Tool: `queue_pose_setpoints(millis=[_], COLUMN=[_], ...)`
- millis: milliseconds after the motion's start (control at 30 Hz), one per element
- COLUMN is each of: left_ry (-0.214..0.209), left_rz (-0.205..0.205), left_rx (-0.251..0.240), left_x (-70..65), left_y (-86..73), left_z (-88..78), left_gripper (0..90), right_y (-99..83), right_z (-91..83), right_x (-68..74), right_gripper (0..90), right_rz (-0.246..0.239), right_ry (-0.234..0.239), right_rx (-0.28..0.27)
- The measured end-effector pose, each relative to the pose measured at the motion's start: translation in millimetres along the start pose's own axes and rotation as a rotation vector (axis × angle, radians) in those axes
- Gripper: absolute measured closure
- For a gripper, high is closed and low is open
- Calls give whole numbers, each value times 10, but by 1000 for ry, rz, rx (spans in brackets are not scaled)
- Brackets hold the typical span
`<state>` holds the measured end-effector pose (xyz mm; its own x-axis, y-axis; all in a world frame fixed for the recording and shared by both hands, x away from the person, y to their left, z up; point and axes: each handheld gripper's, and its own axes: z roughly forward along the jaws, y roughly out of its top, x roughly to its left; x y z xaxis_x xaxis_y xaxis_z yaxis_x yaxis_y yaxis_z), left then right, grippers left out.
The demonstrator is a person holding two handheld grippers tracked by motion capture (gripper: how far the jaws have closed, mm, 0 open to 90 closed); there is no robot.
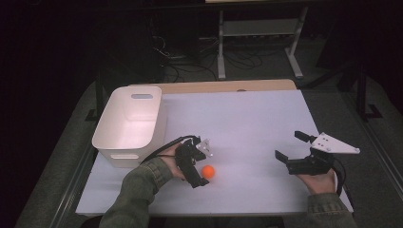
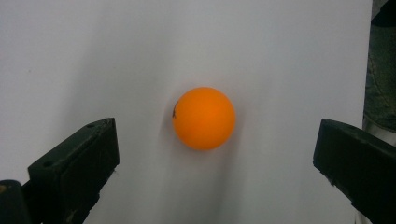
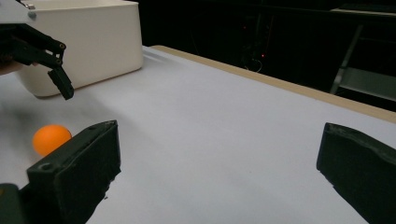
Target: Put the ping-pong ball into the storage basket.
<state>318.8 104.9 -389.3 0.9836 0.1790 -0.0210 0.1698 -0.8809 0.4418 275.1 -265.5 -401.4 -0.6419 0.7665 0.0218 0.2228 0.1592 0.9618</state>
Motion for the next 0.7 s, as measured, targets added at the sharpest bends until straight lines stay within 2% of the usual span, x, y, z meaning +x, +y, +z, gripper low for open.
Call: queue_pose_setpoints(millis=[700], left_ry=[-18], left_rz=[6], left_rx=[31], left_x=[29], left_y=[18], left_z=[188], left_gripper=[4], right_y=[-6], right_z=[-12], right_x=[1], right_gripper=[0], right_rz=[-1], right_ry=[-11], right_rx=[-1])
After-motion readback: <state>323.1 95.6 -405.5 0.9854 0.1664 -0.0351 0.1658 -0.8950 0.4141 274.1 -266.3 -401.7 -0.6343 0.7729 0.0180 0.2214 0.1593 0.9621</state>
